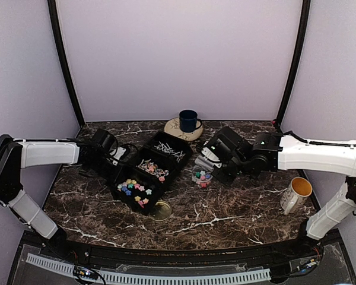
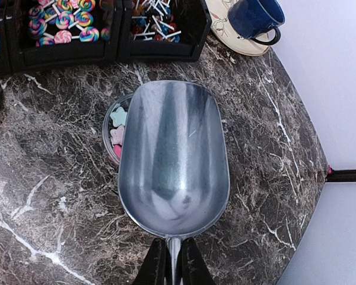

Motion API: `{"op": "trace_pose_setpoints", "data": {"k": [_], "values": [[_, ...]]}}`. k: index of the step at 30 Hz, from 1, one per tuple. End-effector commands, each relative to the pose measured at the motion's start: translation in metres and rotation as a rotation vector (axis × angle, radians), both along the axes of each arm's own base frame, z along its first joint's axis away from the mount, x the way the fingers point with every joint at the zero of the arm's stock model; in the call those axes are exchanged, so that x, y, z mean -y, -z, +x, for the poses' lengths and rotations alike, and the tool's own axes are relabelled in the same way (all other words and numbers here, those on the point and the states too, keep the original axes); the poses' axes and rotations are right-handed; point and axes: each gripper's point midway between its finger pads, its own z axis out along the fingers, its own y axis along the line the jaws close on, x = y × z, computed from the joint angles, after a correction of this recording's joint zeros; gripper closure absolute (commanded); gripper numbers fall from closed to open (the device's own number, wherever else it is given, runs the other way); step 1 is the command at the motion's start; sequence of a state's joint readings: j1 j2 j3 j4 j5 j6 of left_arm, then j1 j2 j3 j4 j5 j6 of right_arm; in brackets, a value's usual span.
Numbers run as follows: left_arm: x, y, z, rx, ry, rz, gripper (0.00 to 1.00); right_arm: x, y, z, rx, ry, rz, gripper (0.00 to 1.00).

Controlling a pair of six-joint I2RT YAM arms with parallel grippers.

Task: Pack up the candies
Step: Place the plate at the center of the board.

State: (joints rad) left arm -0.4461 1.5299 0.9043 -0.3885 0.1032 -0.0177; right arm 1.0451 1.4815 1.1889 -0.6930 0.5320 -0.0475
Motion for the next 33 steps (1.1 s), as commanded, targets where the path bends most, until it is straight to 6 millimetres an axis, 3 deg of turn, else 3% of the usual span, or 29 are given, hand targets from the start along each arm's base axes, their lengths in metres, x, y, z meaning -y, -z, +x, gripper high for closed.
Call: {"op": "trace_pose_setpoints", "data": {"k": [1, 12, 18, 25, 33], "values": [[0.030, -0.025, 0.010, 0.079, 0.093, -0.100, 1.00, -0.004, -0.013, 0.005, 0.041, -0.003, 0.053, 1.00], [0.010, -0.007, 0.012, 0.027, 0.027, 0.028, 0.83, -0.005, -0.013, 0.006, 0.052, -0.012, 0.048, 1.00], [0.004, -0.001, 0.011, -0.010, 0.010, 0.065, 0.80, -0.003, -0.016, 0.007, 0.061, -0.010, 0.048, 1.00], [0.003, -0.033, 0.017, 0.083, 0.001, 0.044, 0.77, -0.002, -0.015, 0.007, 0.065, -0.006, 0.045, 1.00], [0.020, -0.075, 0.017, 0.173, 0.034, -0.088, 0.75, -0.006, -0.016, 0.009, 0.070, -0.012, 0.049, 1.00]]}}
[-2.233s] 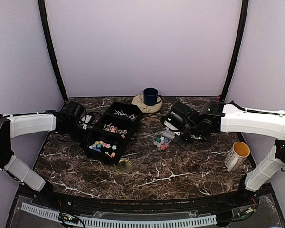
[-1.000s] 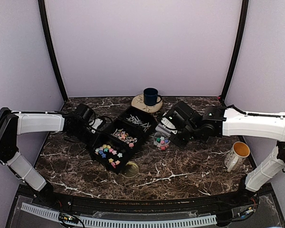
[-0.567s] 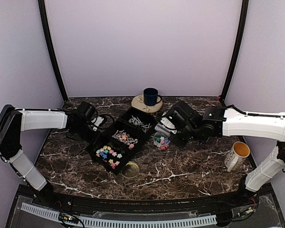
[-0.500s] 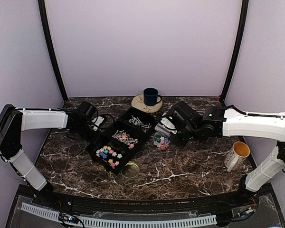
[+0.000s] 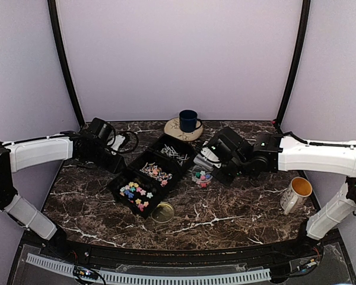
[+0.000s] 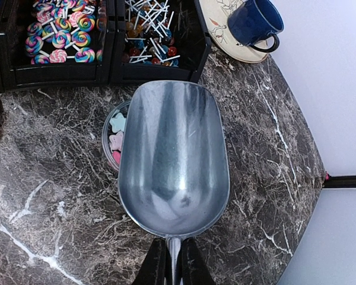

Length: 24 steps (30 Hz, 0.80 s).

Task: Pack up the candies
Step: Place the plate at the center of the board.

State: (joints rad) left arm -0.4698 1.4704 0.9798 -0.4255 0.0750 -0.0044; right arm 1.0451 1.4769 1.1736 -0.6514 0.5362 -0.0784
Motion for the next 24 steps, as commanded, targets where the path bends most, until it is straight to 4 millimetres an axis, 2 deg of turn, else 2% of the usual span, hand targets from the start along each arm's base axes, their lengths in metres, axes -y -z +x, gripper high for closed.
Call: {"op": "trace_pose_setpoints", "data": {"k": [1, 8, 11, 15, 24], "values": [[0.010, -0.037, 0.007, 0.081, 0.013, -0.075, 0.75, -0.003, -0.014, 0.007, 0.046, 0.007, 0.045, 1.00], [0.016, -0.046, 0.024, 0.095, 0.010, -0.070, 0.74, -0.002, -0.016, 0.007, 0.059, 0.008, 0.052, 1.00], [0.021, -0.043, 0.034, 0.080, 0.008, -0.060, 0.74, -0.002, -0.021, 0.007, 0.068, 0.007, 0.068, 1.00], [0.029, -0.034, 0.046, 0.048, 0.016, -0.055, 0.74, 0.004, -0.010, 0.004, 0.069, 0.002, 0.055, 1.00], [0.051, -0.019, 0.073, -0.021, 0.021, -0.067, 0.74, 0.009, -0.012, 0.002, 0.089, -0.004, 0.076, 1.00]]}}
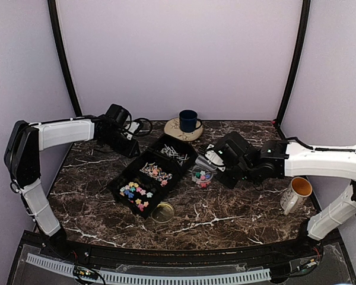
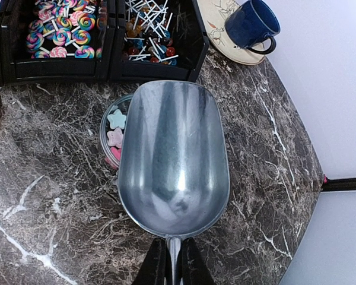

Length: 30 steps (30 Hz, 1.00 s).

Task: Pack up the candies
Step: Place the plate at the center of the board, then pick up the plate from the center of the board.

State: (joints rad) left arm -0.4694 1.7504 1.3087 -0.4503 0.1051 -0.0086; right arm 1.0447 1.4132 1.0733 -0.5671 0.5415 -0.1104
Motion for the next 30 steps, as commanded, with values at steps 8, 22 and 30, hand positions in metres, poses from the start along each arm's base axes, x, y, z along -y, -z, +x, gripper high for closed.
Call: {"op": "trace_pose_setpoints", "data": {"k": [8, 22, 30], "values": [[0.013, 0.016, 0.012, -0.083, 0.007, 0.002, 0.74, 0.002, -0.019, 0.005, 0.060, 0.014, 0.070, 1.00], [0.002, 0.049, -0.001, -0.170, 0.005, 0.085, 0.74, 0.000, -0.015, 0.006, 0.056, 0.009, 0.059, 1.00], [-0.002, 0.059, -0.005, -0.197, 0.005, 0.111, 0.76, 0.000, -0.014, 0.006, 0.053, 0.007, 0.054, 1.00]]}}
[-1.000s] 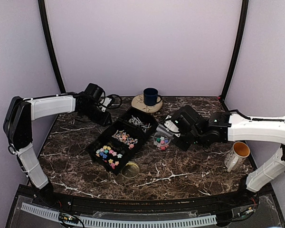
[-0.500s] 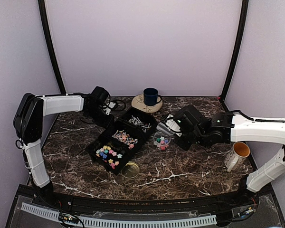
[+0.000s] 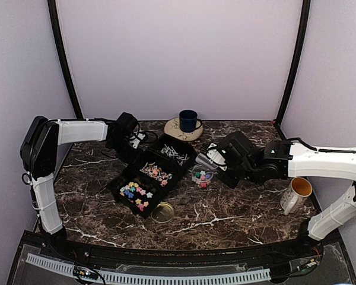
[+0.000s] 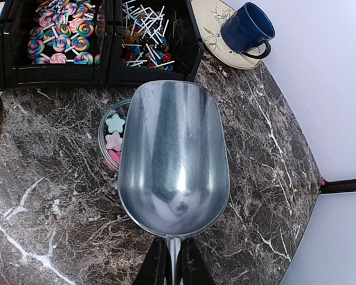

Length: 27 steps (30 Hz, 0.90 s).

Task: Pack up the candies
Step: Pick up the plate from the center of the board.

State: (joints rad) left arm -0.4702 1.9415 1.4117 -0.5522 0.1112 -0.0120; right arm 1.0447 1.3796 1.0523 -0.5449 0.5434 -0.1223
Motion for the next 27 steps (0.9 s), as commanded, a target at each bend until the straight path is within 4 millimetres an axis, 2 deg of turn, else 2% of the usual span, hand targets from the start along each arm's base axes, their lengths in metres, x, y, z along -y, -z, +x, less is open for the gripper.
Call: {"op": "trace_pose_setpoints", "data": {"k": [1, 5, 15, 22, 27], "values": [[-0.004, 0.004, -0.006, -0.027, 0.006, 0.032, 0.76, -0.003, -0.007, 0.007, 0.030, 0.014, 0.031, 1.00], [-0.004, 0.008, -0.007, -0.037, 0.004, 0.036, 0.79, -0.002, -0.007, 0.006, 0.030, 0.015, 0.034, 1.00], [-0.002, 0.006, -0.009, -0.046, 0.001, 0.021, 1.00, -0.001, -0.010, 0.007, 0.035, 0.019, 0.037, 1.00], [0.000, -0.005, -0.016, -0.045, -0.010, -0.015, 1.00, -0.001, -0.014, 0.007, 0.038, 0.022, 0.042, 1.00], [-0.001, -0.024, -0.021, -0.004, -0.019, -0.055, 1.00, -0.004, -0.024, 0.008, 0.045, 0.026, 0.069, 1.00]]}}
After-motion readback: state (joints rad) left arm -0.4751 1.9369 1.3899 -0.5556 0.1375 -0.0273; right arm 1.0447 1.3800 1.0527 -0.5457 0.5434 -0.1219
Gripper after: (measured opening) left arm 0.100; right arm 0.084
